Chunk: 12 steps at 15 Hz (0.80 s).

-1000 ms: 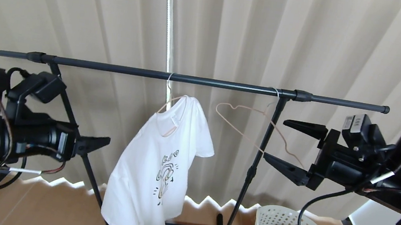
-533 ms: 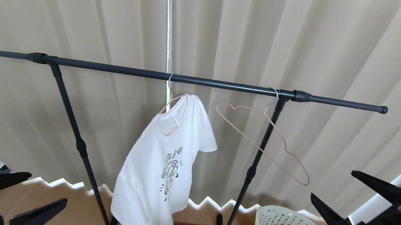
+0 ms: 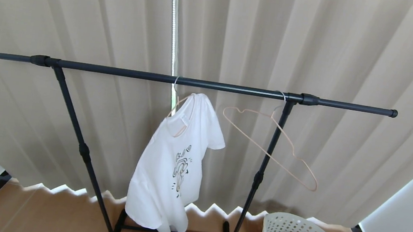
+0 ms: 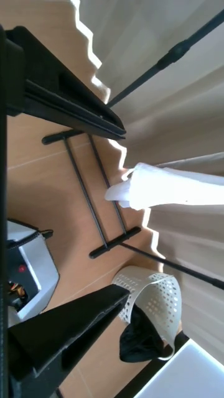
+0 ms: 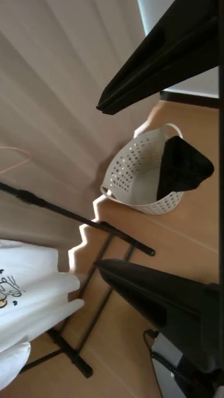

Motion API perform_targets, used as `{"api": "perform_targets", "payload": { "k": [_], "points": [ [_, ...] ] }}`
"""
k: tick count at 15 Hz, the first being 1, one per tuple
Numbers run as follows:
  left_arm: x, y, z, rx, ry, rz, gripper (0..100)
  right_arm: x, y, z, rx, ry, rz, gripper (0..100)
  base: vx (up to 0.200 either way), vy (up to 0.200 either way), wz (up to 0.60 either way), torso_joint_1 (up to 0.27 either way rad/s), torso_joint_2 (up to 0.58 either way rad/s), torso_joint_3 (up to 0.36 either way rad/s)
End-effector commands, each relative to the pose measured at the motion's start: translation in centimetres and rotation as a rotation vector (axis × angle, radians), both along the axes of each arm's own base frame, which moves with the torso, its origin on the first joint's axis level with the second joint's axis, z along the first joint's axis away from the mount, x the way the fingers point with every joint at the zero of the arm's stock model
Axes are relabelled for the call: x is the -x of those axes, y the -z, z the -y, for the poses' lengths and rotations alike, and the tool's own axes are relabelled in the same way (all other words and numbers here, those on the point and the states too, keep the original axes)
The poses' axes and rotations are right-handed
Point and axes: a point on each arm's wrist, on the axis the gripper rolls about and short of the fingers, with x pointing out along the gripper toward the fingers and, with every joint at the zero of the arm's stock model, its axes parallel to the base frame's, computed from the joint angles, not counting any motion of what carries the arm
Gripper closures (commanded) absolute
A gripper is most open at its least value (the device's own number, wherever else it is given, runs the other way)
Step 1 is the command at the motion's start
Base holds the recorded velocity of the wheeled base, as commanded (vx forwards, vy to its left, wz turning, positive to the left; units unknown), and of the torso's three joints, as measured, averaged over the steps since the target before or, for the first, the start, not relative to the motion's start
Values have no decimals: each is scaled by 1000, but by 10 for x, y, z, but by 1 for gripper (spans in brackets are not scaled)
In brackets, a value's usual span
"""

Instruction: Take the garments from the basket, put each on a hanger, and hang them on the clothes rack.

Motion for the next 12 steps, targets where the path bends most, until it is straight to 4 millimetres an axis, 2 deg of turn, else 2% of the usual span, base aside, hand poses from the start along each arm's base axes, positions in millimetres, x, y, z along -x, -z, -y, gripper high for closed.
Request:
{"api": "perform_targets", "payload": {
  "k": [1,4,5,7,10,11,12],
  "points": [
    [8,0,-1,10,-22,91,0,24,6,8,-133,145,175,0,0,0,0,0,0,0],
    [7,0,-1,3,-142,92,0,34,8,8,-141,297,296,0,0,0,0,0,0,0],
    [6,1,-1,0,-186,81,0,39,9,5,-142,286,357,0,0,0,0,0,0,0],
    [8,1,-1,0,-167,102,0,42,10,3,-174,202,349,0,0,0,0,0,0,0],
    [17,1,-1,12,-94,206,0,43,12,-1,-197,42,308,0,0,0,0,0,0,0],
    [25,2,-1,18,-67,296,0,43,13,-2,-203,-10,302,0,0,0,0,0,0,0],
    [26,2,-1,19,-67,314,0,43,13,-2,-203,-8,302,0,0,0,0,0,0,0]
  ]
}}
